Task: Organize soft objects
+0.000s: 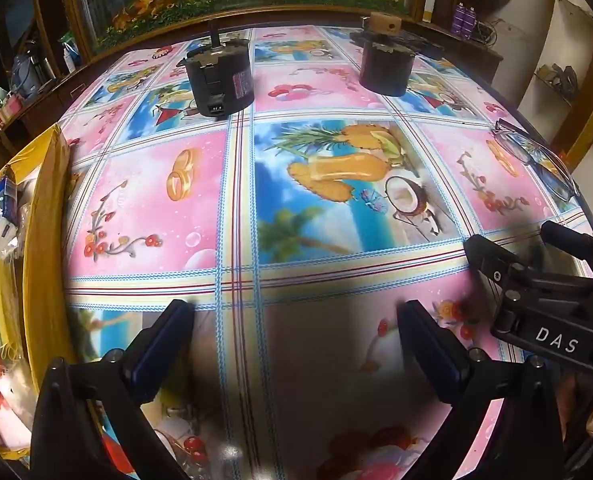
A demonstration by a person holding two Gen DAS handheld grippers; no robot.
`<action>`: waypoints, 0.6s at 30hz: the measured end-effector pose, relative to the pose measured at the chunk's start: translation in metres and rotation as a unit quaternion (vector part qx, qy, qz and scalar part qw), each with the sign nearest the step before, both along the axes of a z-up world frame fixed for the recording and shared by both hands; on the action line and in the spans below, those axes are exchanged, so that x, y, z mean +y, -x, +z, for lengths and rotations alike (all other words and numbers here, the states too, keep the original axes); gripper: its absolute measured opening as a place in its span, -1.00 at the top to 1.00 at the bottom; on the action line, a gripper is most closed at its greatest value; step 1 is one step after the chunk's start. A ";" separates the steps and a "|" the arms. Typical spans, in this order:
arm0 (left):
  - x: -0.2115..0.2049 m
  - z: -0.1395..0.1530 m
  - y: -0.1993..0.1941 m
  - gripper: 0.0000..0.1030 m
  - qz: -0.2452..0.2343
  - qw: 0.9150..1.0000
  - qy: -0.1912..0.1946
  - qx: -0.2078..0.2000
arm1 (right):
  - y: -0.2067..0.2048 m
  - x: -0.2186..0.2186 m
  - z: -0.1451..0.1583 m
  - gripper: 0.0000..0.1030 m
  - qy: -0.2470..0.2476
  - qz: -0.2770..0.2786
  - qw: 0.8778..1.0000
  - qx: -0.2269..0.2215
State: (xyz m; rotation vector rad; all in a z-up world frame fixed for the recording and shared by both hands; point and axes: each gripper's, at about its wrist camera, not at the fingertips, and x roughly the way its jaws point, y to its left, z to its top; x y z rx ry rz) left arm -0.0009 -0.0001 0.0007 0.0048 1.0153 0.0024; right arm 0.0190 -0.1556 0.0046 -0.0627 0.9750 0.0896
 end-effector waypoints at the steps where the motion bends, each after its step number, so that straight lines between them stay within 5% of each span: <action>1: 0.000 0.000 0.000 -1.00 0.000 1.000 0.001 0.000 | 0.000 0.000 0.000 -0.98 -0.004 0.000 1.000 0.000; 18: 0.000 0.000 0.000 -1.00 0.000 1.000 0.001 0.000 | -0.001 0.001 0.000 -0.99 0.000 0.001 1.000 -0.002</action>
